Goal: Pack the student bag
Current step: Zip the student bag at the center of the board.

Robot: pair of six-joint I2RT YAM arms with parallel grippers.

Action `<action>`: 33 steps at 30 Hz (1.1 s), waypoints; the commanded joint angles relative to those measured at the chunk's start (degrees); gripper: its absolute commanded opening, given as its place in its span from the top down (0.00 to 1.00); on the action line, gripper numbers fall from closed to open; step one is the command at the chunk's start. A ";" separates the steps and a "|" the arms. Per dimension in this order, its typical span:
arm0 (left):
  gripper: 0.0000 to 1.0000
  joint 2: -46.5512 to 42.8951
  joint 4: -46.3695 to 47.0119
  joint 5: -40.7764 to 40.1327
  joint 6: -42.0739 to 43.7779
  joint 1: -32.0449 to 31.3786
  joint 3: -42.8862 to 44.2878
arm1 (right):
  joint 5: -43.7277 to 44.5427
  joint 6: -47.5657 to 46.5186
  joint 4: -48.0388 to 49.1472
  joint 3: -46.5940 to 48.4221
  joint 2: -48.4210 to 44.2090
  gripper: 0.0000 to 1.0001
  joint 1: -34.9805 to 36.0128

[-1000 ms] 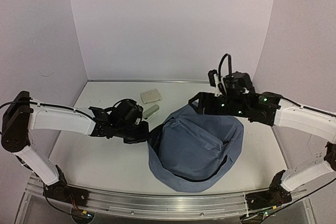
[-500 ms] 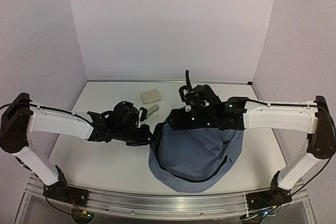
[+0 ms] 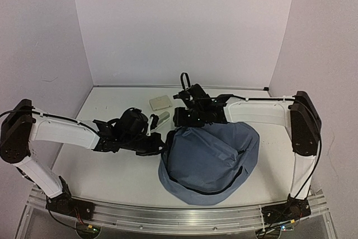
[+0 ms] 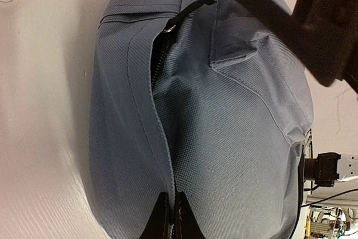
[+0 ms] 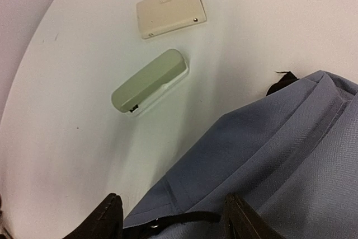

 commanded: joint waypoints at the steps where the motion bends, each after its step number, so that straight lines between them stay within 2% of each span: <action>1: 1.00 -1.45 3.45 1.17 0.87 -0.62 -0.35 | 0.42 2.00 -2.17 2.65 1.66 0.40 -0.41; 11: 1.00 -1.12 2.34 0.97 1.61 -0.81 0.44 | -5.18 4.35 -2.27 2.63 4.38 0.42 -0.76; 19: 1.00 -1.82 2.26 0.15 1.31 -0.97 -0.13 | 0.66 9.64 -4.09 -2.65 1.39 0.42 -0.75; 26: 1.00 -1.68 3.33 0.44 1.38 -1.49 -0.86 | -1.48 11.66 -3.42 -5.68 0.78 0.42 -0.57; 30: 1.00 -1.13 3.65 1.07 1.68 -1.59 -0.79 | -4.56 12.16 0.15 -5.83 2.17 0.50 -0.58; 33: 1.00 -0.69 3.53 1.30 1.84 -1.59 -0.55 | -6.23 12.77 3.51 -5.68 2.81 0.64 -0.59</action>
